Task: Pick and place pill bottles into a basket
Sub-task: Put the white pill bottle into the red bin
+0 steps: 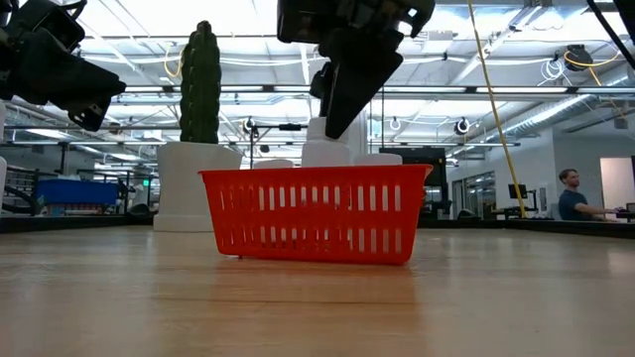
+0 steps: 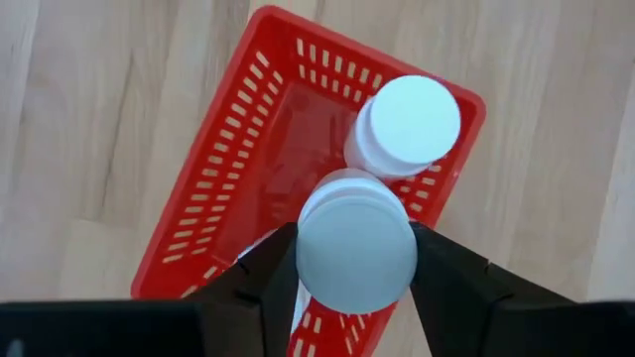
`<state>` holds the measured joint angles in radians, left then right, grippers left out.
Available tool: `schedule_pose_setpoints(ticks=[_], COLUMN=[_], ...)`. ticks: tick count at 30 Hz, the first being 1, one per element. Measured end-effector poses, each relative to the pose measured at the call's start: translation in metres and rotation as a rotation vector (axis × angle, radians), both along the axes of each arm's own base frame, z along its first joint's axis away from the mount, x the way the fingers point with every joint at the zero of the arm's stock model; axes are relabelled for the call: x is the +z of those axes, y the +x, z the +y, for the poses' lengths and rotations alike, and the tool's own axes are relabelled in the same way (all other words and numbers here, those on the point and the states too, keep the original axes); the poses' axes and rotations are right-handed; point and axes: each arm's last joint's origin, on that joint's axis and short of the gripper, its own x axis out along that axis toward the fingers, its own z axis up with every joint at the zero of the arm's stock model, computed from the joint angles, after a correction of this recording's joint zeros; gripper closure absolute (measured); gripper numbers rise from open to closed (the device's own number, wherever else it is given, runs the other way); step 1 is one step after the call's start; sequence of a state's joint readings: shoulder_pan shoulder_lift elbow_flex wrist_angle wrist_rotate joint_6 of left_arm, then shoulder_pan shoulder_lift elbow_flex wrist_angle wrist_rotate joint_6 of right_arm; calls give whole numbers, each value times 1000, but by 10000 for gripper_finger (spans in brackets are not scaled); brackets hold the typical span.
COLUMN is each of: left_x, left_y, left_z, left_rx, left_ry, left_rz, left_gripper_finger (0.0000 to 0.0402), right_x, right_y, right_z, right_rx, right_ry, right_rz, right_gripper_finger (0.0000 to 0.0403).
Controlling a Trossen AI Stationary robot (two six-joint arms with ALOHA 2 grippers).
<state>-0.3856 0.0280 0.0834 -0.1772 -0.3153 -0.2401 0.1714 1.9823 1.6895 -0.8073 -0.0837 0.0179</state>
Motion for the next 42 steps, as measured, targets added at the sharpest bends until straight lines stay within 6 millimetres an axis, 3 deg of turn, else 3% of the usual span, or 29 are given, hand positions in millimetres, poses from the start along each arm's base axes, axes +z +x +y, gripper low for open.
schedule_pose_setpoints(ticks=[8, 19, 42], left_x=[0, 0, 0], left_y=[0, 0, 0], left_z=[0, 0, 0], left_rx=[0, 0, 0], left_ry=[0, 0, -1], left_rz=[0, 0, -1], left_gripper_finger=[339, 339, 339], right_x=[-21, -35, -35], right_y=[-7, -8, -7], right_z=[0, 0, 1], right_rx=[-11, 3, 14], right_ry=[24, 77, 70], right_rz=[51, 30, 14], right_gripper_finger=[249, 245, 177])
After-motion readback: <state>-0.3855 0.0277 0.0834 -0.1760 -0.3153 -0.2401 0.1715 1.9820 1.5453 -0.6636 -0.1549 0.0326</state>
